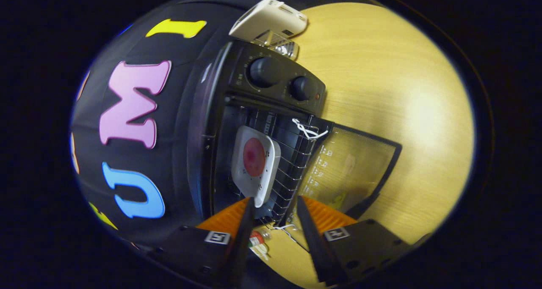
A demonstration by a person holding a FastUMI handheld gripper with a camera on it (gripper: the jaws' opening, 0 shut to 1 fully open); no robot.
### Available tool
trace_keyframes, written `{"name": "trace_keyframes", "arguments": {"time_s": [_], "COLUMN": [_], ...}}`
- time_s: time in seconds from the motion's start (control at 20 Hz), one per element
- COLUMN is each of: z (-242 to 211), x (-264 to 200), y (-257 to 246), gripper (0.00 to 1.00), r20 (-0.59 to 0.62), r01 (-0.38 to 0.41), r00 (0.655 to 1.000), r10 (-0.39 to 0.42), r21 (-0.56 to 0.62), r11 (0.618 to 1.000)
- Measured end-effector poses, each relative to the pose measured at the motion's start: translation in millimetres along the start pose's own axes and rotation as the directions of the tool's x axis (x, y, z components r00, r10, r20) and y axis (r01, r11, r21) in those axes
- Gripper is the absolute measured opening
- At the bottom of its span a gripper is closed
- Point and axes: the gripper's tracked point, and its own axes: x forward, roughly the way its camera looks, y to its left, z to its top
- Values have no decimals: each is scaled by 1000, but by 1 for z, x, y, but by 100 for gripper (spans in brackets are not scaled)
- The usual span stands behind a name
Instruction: Open the toaster oven, put the food inside, and close the toaster oven door.
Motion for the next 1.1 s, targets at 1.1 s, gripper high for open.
{"name": "trace_keyframes", "arguments": {"time_s": [1.1], "z": [-46], "x": [-12], "y": [-131], "gripper": [100], "r20": [53], "r01": [114], "r00": [970], "r10": [-236], "r21": [-960], "r11": [254]}}
